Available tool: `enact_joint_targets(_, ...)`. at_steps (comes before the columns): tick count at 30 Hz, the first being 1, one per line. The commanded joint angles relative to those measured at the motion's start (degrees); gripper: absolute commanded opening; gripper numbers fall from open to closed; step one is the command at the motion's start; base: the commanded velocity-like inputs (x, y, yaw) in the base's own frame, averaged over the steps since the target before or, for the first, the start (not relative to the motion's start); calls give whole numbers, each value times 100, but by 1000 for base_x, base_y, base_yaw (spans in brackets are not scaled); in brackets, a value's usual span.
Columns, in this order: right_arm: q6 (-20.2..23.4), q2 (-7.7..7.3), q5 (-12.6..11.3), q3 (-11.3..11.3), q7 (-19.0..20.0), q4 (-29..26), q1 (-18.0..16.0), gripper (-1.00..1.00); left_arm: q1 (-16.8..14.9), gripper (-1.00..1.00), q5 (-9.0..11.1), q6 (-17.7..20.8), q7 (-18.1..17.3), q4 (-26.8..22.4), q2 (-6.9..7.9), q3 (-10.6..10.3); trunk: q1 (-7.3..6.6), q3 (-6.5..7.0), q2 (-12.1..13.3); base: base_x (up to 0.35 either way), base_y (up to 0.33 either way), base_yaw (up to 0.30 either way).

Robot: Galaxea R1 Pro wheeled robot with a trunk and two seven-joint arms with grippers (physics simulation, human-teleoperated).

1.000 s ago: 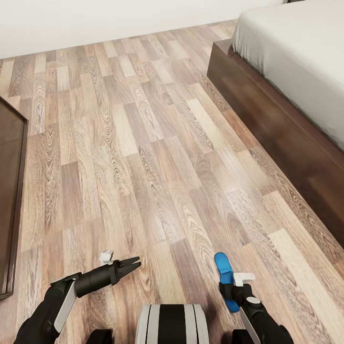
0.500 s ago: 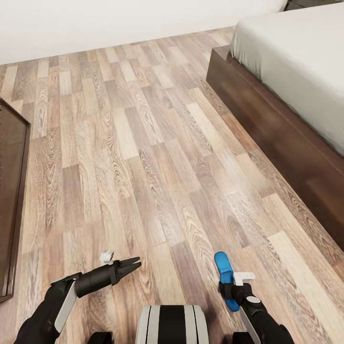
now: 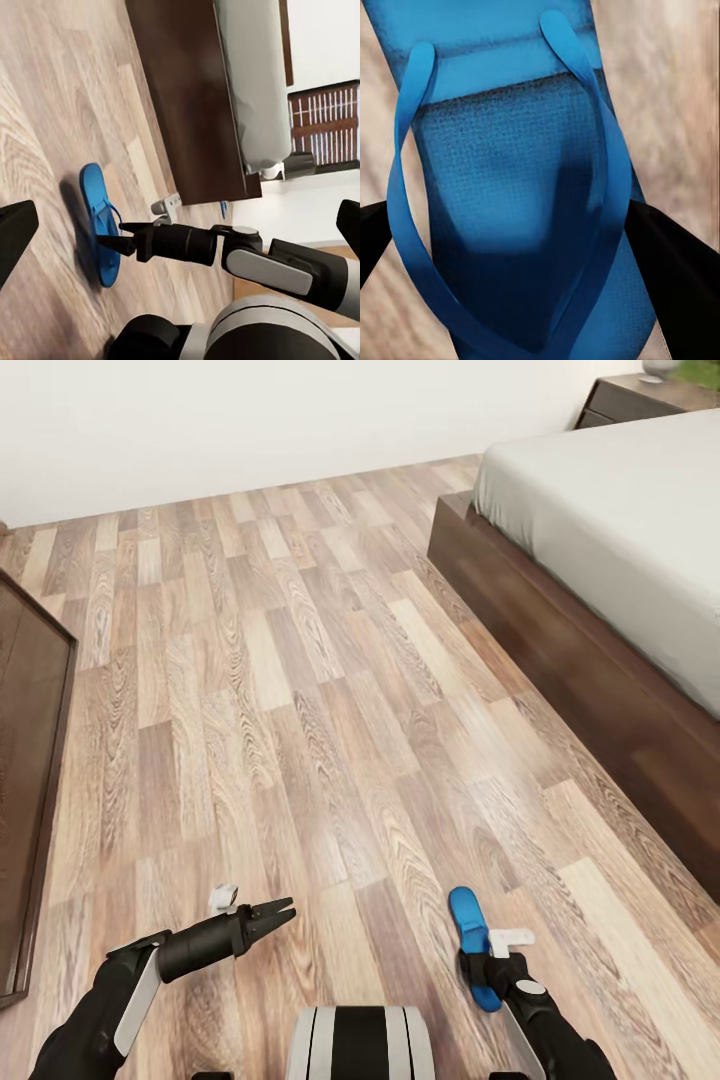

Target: In the bedroom, move the book from the bed onto either nightstand, and place the two sandals side by side next to the bed.

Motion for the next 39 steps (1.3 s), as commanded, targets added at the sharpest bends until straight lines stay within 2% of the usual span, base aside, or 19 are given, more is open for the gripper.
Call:
enact_joint_targets(1, 35, -2, 5, 0, -12, -13, 1, -100, -1, 100, 12, 60, -15, 0, 1, 1, -3, 20, 0, 0, 0, 0)
enact_joint_targets(7, 44, -86, 1, -17, 7, -263, 1, -100, -1, 100, 8, 60, -15, 0, 1, -3, -19, 153, 8, 0, 0, 0)
enact_joint_targets(11, 51, -105, -22, -37, 23, -1028, 5, -100, -1, 100, 20, 67, -16, 0, 5, 6, -29, 241, 14, 0, 0, 0)
enact_joint_targets(15, 47, -96, -4, -32, 24, -1459, 16, -100, -1, 100, 23, 68, -22, 0, 9, 13, -39, 330, 19, 0, 0, 0)
enact_joint_targets(39, 30, -98, 21, -32, 23, -1770, 33, -100, -1, 100, 8, 69, -23, 0, 10, 0, -101, 862, 51, 0, 0, 0)
